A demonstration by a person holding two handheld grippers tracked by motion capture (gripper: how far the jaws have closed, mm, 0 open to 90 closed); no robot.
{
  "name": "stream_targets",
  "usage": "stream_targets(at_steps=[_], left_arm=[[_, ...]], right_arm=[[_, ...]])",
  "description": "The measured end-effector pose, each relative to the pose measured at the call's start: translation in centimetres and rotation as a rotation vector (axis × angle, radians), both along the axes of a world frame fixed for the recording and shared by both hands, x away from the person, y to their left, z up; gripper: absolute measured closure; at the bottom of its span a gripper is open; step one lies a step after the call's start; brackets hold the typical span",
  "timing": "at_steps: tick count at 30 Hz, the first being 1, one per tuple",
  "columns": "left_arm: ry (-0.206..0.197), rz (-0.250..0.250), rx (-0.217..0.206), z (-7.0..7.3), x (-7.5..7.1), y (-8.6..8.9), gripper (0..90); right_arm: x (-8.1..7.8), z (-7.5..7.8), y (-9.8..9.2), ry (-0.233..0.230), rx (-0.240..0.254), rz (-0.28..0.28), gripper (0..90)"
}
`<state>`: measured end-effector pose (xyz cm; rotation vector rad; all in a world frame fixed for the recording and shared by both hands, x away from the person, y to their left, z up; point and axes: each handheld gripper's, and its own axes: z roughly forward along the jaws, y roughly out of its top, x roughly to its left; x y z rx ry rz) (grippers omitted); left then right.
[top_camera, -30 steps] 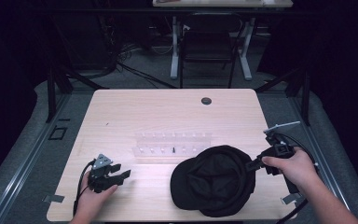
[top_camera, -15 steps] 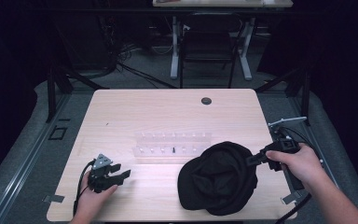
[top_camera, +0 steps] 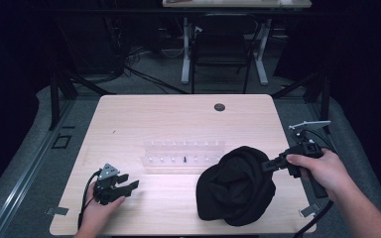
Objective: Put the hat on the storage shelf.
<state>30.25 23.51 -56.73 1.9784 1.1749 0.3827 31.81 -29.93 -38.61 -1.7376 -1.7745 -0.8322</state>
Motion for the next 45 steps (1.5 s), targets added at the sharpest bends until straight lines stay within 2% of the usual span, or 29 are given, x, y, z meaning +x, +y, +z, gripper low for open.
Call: stream_targets(at_steps=[2,3,4,10,16,22,26,37,45], left_arm=[[0.000,0.004,0.006,0.0,0.0,0.0,47.0],[0.000,0.006,0.003,0.0,0.0,0.0,47.0],[0.002,0.006,0.001,0.0,0.0,0.0,47.0],[0.011,-0.003,0.005,0.1,0.0,0.0,47.0],[0.007,-0.002,0.004,0.1,0.0,0.1,47.0],[-0.001,0.007,0.002,0.0,0.0,0.0,47.0],[0.010,-0.003,0.004,0.1,0.0,0.0,47.0],[0.003,0.000,-0.004,0.0,0.0,0.0,47.0],[0.003,-0.001,-0.002,0.0,0.0,0.0,47.1]], right_arm=[[0.0,0.2,0.1,-0.004,0.019,-0.001,87.9],[0.0,0.4,0.0,-0.007,0.023,0.016,87.9],[-0.1,0.5,0.2,-0.011,0.031,0.000,87.9],[0.0,1.3,0.4,-0.035,0.067,0.020,87.9],[0.0,1.9,0.5,-0.056,0.099,0.009,87.9],[0.0,2.6,0.6,-0.071,0.105,0.007,87.9],[0.0,3.3,0.5,-0.087,0.113,0.012,88.0],[0.1,5.0,0.3,-0.136,0.151,-0.025,88.0],[0.5,6.6,0.8,-0.177,0.177,-0.011,88.0]])
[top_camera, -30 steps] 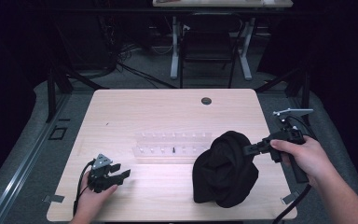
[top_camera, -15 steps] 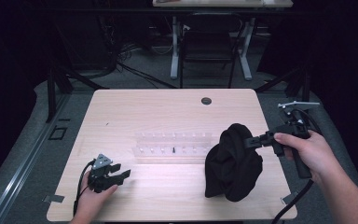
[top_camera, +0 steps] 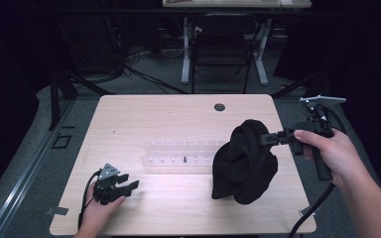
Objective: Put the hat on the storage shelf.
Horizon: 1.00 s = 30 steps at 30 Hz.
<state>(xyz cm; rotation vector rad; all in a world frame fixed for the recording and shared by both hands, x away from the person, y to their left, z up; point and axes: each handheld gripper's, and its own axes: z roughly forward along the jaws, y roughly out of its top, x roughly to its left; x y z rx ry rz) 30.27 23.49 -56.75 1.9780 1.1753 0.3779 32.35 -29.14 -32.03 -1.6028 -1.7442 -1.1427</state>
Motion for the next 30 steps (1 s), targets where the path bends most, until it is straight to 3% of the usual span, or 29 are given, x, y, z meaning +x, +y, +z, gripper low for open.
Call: stream_targets(at_steps=[20,30], left_arm=[[0.009,-0.005,0.003,0.1,0.0,0.0,47.0],[0.008,-0.009,-0.001,0.1,0.1,0.1,46.7]], right_arm=[[2.2,3.0,2.0,-0.065,0.034,-0.008,88.0],[3.7,3.5,3.5,-0.080,0.037,0.000,88.0]])
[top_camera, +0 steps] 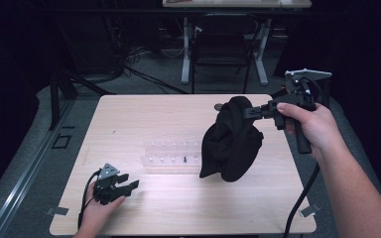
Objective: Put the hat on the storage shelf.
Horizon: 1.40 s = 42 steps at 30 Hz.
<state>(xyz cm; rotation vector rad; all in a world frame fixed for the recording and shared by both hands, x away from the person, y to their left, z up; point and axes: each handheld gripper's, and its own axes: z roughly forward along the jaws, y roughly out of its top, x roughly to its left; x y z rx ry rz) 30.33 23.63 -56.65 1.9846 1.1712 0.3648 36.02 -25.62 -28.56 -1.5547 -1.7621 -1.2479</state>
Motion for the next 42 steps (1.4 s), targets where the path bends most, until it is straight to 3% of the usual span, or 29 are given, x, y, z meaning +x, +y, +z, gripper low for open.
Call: stream_targets(at_steps=[19,42], left_arm=[[-0.001,-0.005,-0.003,0.0,0.0,0.0,46.6],[-0.006,-0.018,-0.001,0.2,0.0,-0.4,46.6]], right_arm=[[3.7,-0.8,3.4,-0.004,0.008,0.000,88.0],[6.2,-2.1,5.6,-0.004,0.003,-0.009,88.0]])
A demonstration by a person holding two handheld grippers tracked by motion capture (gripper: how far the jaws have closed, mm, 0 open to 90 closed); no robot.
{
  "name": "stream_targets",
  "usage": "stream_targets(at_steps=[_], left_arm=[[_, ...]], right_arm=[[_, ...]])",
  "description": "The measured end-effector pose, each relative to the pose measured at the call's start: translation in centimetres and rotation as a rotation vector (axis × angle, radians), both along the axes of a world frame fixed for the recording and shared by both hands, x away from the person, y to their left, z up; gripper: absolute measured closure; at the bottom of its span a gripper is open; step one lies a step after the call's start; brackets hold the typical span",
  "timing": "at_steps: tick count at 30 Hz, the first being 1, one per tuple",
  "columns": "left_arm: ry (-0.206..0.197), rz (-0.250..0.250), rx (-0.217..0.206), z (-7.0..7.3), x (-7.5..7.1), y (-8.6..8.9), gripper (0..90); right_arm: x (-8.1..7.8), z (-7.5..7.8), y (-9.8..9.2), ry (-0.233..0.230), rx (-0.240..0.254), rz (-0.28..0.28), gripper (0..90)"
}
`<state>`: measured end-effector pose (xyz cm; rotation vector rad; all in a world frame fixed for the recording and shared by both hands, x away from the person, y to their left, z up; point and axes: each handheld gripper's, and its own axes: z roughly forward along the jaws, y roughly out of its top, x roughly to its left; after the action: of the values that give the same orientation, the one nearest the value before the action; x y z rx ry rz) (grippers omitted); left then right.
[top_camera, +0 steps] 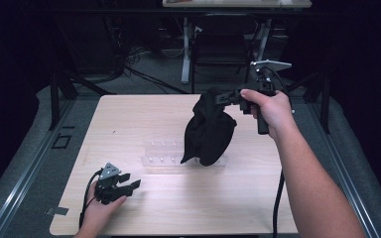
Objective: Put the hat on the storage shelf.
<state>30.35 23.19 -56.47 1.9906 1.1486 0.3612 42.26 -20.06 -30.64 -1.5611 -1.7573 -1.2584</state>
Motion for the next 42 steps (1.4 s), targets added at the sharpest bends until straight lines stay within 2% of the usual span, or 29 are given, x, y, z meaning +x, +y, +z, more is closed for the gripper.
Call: stream_targets(at_steps=[8,10,13,14,15,17,19,24,29,34,42], left_arm=[[-0.017,-0.013,0.006,0.3,-0.1,-0.6,46.6],[-0.036,-0.018,-0.004,0.4,-0.2,-0.9,46.5],[-0.040,-0.037,-0.004,0.9,-0.3,-1.4,46.5],[-0.052,-0.040,-0.021,1.0,-0.2,-1.7,46.5],[-0.051,-0.050,-0.015,1.3,-0.3,-1.9,46.5],[-0.080,-0.060,-0.026,1.7,-0.3,-2.6,46.6],[-0.086,-0.084,-0.039,2.1,-0.4,-3.2,47.0],[-0.111,-0.141,-0.023,3.4,-0.5,-4.6,48.6],[-0.147,-0.154,-0.019,4.5,-0.2,-6.0,49.5],[-0.182,-0.188,-0.018,5.6,0.2,-7.4,49.9],[-0.198,-0.199,-0.010,7.0,0.8,-9.2,53.7]], right_arm=[[0.8,-0.3,-0.1,0.007,-0.014,-0.009,88.0],[0.9,-0.4,0.0,0.009,-0.017,-0.012,88.0],[1.0,-0.6,0.0,0.008,-0.015,-0.010,87.9],[1.1,-0.6,0.1,0.008,-0.015,-0.009,87.9],[1.1,-0.7,0.3,0.006,-0.013,-0.005,88.0],[1.1,-0.8,0.5,0.007,-0.005,-0.002,87.9],[1.1,-0.9,0.7,0.005,0.000,-0.001,87.9],[1.2,-1.0,1.4,0.004,0.017,0.005,87.8],[1.3,-1.0,2.2,-0.001,0.030,0.016,87.8],[1.4,-1.1,3.0,-0.005,0.040,0.021,87.8],[1.5,-1.3,3.8,-0.009,0.062,0.032,87.7]])
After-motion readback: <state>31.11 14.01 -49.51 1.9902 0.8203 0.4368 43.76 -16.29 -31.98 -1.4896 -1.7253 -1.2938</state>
